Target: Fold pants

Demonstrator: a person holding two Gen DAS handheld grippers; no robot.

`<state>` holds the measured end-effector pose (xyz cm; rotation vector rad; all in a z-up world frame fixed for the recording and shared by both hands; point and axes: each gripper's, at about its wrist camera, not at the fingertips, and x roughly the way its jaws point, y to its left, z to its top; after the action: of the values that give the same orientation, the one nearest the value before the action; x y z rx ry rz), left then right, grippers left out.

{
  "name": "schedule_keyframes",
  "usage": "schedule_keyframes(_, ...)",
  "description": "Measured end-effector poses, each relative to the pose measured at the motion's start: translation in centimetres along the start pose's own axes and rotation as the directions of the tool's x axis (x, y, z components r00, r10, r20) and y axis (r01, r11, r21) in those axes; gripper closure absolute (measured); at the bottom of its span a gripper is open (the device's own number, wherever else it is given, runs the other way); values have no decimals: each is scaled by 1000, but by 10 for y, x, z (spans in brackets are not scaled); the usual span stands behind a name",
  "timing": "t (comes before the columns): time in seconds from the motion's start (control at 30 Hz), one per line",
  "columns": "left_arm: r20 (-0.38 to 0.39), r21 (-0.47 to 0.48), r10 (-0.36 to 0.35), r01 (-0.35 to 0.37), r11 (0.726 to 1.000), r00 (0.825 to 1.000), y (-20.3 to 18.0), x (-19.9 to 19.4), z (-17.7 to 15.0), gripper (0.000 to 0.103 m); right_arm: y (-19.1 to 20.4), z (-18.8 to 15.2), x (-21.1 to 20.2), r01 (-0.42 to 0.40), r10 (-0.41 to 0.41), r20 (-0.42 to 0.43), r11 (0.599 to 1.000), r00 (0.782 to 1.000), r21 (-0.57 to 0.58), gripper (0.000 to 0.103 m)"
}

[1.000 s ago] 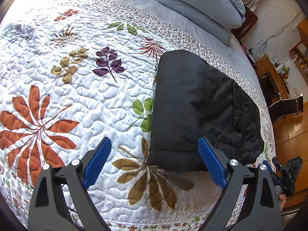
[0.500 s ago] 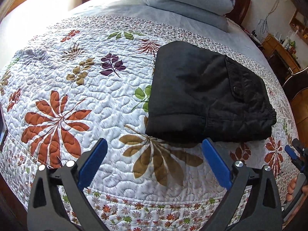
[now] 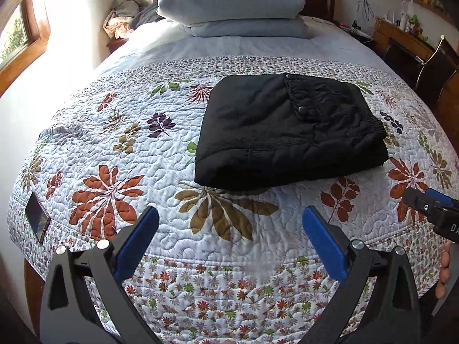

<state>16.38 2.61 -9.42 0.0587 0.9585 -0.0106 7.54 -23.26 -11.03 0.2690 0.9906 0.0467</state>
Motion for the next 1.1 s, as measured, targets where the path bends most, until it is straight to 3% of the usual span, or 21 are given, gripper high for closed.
schedule_keyframes(0.17,6,-52,-74,74,996,997,-2,-16,-2,3,18,0,-14,62,-60,45,997,997,-42,4)
schedule_keyframes(0.4,46,-34,-48,50,998,998,-4,-29,-1,3,33,-1,-25,143,-138,88,988,987,-60,4)
schedule_keyframes(0.63,62,-40,-45,47,998,997,-1,-36,2,3,46,-7,-17,194,-187,73,976,980,-102,4)
schedule_keyframes(1.1,65,-34,-38,40,999,997,1,-36,3,3,48,-6,-17,231,-223,72,965,972,-124,4)
